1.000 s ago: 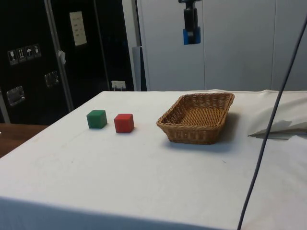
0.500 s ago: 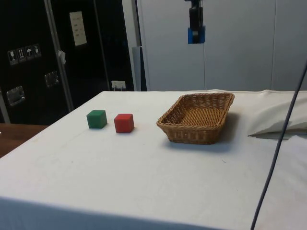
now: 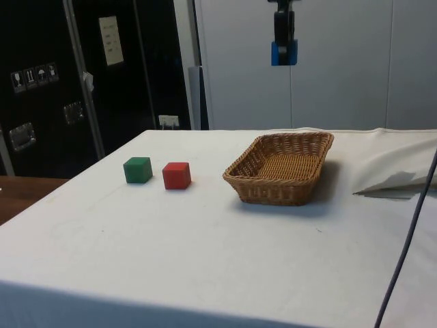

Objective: Pick up the blue cube and place it into the basket.

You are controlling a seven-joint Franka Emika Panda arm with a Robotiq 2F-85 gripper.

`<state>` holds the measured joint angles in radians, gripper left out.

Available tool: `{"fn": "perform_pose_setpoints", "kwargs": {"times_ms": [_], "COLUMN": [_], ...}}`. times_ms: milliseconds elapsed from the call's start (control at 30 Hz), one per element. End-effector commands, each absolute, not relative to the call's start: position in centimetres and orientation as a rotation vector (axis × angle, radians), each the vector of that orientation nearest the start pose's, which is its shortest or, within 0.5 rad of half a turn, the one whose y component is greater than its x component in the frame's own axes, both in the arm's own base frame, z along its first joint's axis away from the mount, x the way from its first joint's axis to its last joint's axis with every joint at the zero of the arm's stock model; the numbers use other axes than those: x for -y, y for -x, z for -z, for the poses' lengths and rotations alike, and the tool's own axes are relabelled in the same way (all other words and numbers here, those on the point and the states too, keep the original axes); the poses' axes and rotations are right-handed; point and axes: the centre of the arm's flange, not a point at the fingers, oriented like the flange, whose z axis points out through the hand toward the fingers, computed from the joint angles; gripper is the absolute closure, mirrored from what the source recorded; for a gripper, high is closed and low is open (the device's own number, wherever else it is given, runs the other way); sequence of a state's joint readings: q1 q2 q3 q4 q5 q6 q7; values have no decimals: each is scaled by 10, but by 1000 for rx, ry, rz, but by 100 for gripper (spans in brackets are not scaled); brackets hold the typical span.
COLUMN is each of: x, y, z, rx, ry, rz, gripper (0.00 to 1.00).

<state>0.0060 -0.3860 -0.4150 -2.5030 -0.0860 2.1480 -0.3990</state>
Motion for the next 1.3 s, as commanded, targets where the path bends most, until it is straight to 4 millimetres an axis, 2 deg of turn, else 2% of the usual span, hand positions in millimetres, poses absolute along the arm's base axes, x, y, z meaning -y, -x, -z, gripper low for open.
{"fn": "perform_pose_setpoints", "kwargs": {"times_ms": [0,300,467,533,767,800,833,1100,1133,1267], "x": [166,160,155,147,137,140,135,124,127,119], "y": [-387,-383,-383,-384,-386,-384,-387,-390,-389,-391], "z": [-409,-407,-400,-390,-367,-372,-361,-329,-336,-317], "rx": [87,70,73,59,44,57,41,23,33,11], "ry": [3072,3071,3063,3068,3063,3064,3061,3050,3052,3045], "rz": [57,50,33,47,37,31,34,13,7,6], "gripper": [100,100,100,100,100,100,100,100,100,100]}}
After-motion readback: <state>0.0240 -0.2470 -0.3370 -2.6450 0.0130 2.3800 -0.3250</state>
